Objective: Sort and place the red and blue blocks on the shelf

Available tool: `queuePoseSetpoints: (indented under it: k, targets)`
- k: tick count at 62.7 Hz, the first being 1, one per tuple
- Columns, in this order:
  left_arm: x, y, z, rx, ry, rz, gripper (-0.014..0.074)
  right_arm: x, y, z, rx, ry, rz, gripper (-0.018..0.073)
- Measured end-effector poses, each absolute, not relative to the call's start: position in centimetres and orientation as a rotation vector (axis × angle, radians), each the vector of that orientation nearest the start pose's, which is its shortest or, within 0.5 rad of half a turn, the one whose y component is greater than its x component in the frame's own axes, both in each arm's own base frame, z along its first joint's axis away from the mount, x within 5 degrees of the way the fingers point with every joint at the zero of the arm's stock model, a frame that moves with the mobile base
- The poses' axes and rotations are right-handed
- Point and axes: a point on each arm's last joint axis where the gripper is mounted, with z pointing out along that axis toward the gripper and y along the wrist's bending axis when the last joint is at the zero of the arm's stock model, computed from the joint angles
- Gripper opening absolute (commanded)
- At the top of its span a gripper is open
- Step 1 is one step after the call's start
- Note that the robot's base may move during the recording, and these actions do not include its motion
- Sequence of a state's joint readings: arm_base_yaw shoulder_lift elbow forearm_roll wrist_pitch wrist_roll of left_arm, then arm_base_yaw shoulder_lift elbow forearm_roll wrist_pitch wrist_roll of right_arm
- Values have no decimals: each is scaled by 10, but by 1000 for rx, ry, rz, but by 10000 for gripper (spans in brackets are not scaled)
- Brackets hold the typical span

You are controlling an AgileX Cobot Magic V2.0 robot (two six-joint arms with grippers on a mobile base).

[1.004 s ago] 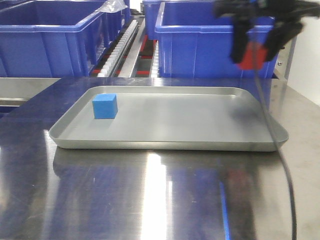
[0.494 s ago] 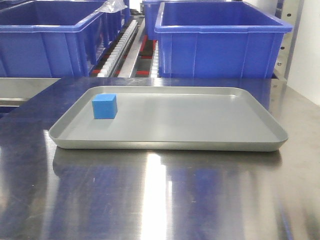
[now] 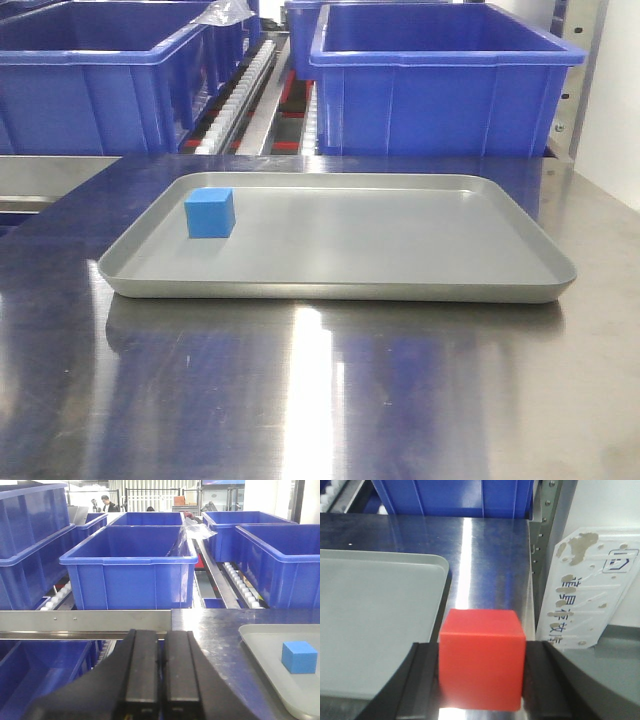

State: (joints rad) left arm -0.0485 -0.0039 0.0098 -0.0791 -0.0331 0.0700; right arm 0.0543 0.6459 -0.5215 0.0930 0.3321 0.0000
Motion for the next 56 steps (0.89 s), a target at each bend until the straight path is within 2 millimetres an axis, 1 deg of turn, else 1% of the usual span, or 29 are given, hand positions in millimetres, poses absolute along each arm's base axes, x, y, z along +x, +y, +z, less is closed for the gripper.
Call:
queuePoseSetpoints:
  k: [10, 18, 25, 31, 56]
  targets:
    - [56, -2, 213, 27, 1456, -45, 124, 102, 8, 295, 10, 1851, 127, 56]
    - [56, -2, 213, 27, 1456, -45, 124, 79, 7, 299, 8, 1750, 133, 56]
    - [56, -2, 213, 27, 1456, -45, 124, 65, 6, 304, 6, 1673, 136, 56]
    - [56, -2, 213, 27, 1456, -45, 124, 60, 6, 305, 4, 1653, 137, 56]
    - [56, -2, 213, 27, 1456, -45, 124, 60, 6, 304, 4, 1661, 137, 56]
